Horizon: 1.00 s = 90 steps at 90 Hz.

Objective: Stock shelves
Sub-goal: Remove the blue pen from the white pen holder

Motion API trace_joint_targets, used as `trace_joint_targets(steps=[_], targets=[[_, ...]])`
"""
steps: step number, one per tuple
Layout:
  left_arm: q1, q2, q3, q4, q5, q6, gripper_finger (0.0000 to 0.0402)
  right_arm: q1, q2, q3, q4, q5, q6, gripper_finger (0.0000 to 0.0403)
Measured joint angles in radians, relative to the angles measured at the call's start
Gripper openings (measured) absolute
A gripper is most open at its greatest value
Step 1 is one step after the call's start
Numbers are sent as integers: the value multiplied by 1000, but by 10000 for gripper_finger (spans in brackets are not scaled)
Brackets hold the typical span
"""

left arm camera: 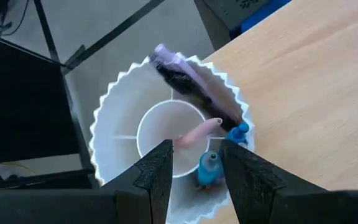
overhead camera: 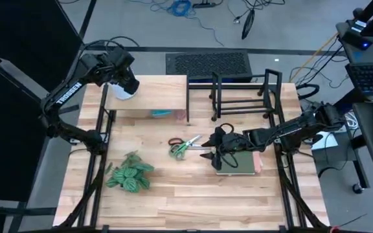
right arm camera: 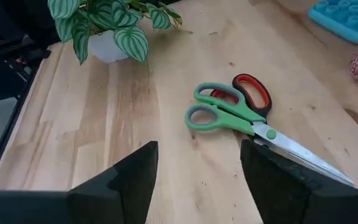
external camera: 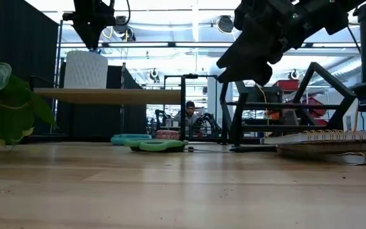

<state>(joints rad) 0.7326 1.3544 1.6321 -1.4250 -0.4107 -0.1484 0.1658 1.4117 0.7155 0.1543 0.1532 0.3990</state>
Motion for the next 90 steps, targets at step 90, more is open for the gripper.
trace_joint_targets(steps=[90], targets=[[-36, -74, 89, -4, 36, 30, 125, 0, 0, 0, -1, 4, -29, 212]])
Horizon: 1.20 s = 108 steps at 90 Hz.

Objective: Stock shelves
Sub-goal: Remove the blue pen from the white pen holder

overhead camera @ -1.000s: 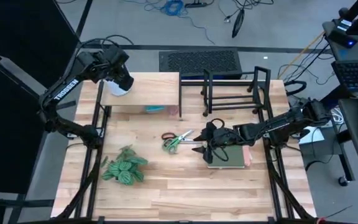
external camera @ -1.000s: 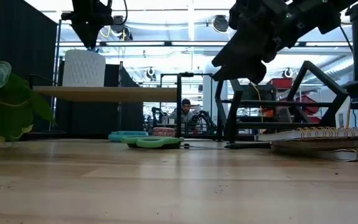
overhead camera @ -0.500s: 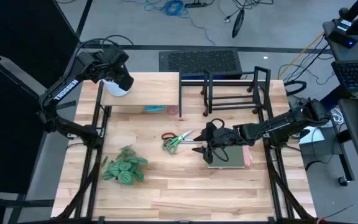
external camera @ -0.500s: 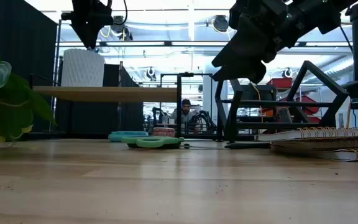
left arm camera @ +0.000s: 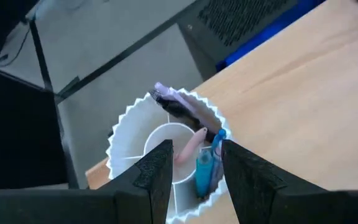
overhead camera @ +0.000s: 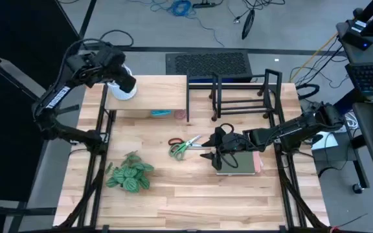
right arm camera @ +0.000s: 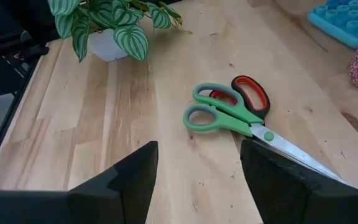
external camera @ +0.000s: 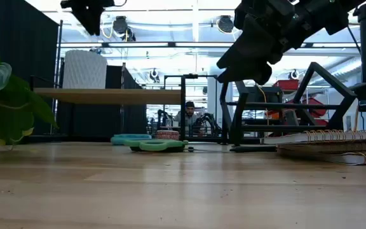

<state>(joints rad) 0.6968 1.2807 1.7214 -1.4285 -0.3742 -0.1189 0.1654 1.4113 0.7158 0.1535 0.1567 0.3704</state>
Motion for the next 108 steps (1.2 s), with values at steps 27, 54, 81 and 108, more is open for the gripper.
trace_joint_targets(steps=[27, 54, 81, 108], targets=[[41, -7, -42, -26, 87, 62, 125, 0, 0, 0, 0, 0, -5, 212], [63, 20, -105, 12, 116, 102, 125, 0, 0, 0, 0, -27, -6, 212], [85, 34, -143, 18, 112, 138, 125, 0, 0, 0, -1, -29, 3, 212], [85, 34, -143, 63, 111, 180, 125, 1, 0, 0, 0, -29, 3, 212]])
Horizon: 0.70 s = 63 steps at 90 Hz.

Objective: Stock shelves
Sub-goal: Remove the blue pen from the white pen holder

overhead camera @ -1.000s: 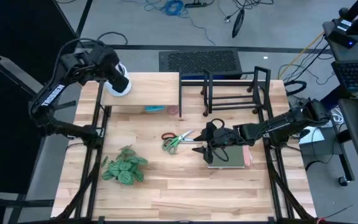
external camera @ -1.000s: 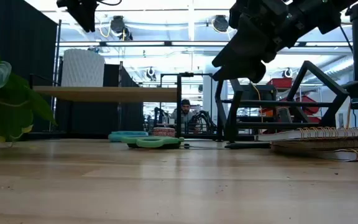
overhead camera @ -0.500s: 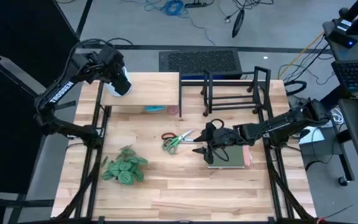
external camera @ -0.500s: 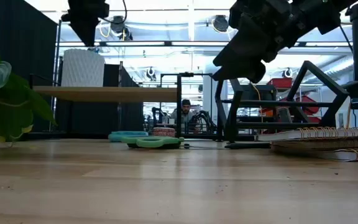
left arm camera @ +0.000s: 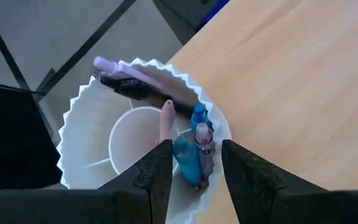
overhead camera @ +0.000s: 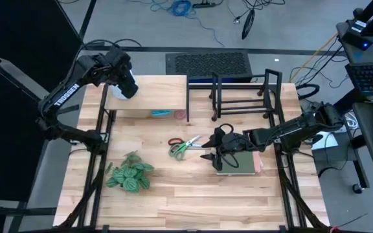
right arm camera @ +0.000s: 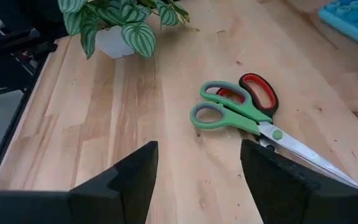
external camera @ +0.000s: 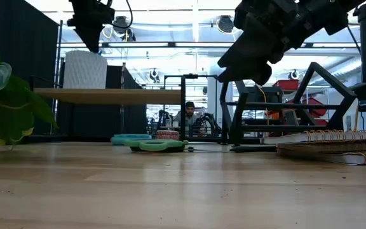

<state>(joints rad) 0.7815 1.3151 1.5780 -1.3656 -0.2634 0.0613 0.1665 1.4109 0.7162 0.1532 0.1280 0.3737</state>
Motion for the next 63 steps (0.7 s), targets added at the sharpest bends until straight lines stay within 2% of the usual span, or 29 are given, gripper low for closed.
trace_joint_targets(steps=[21, 48, 63], targets=[[0, 0, 0, 6, 0, 0, 119, 0, 0, 0, 0, 0, 0, 212], [0, -1, 2, 7, -7, -2, 34, 0, 0, 0, 0, 0, 0, 212], [0, -2, 2, 5, -7, -2, 11, 0, 0, 0, 0, 0, 0, 212]])
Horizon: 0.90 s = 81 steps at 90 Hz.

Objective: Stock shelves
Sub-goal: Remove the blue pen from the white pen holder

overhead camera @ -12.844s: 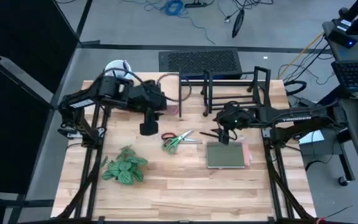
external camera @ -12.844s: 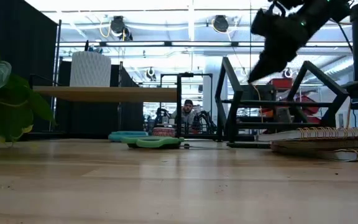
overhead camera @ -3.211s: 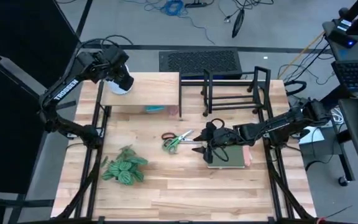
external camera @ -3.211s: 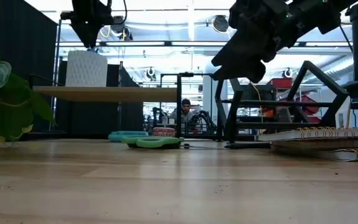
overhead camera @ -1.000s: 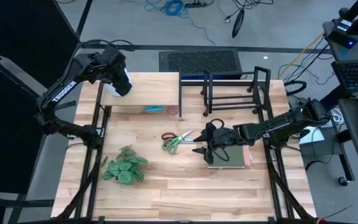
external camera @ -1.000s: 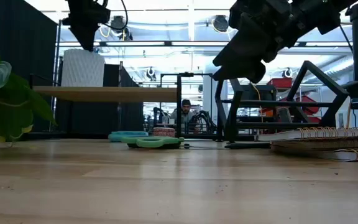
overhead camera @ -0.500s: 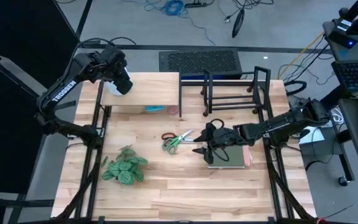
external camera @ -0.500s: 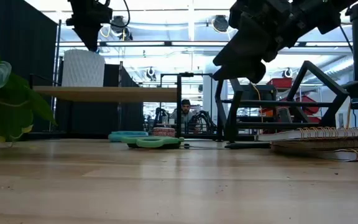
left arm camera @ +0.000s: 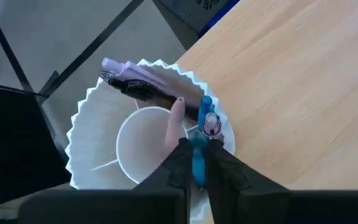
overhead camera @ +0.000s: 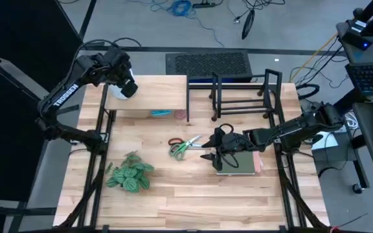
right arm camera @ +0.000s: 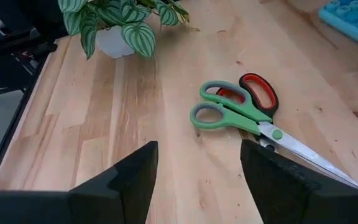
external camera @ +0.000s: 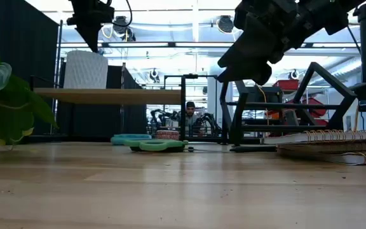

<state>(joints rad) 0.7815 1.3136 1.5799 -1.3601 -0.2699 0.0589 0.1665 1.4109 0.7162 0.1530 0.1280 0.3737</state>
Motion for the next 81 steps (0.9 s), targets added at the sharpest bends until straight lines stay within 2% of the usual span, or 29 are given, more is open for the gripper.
trace_joint_targets(steps=[31, 50, 62, 71, 81], targets=[[-12, -26, 0, -8, 8, -1, 7, 0, 0, 0, 0, 0, 0, 212], [-34, -51, 85, 7, 11, -27, 7, 0, 0, 0, 0, 0, -1, 212], [-40, -54, 93, 22, 10, -30, 8, 0, 0, 0, 0, 0, -14, 212], [-35, -39, 77, 45, 12, -51, 24, -1, 0, 0, 0, 0, -19, 212], [-35, -30, 52, 76, 13, -51, 63, -2, 0, 0, 0, 0, -30, 212]])
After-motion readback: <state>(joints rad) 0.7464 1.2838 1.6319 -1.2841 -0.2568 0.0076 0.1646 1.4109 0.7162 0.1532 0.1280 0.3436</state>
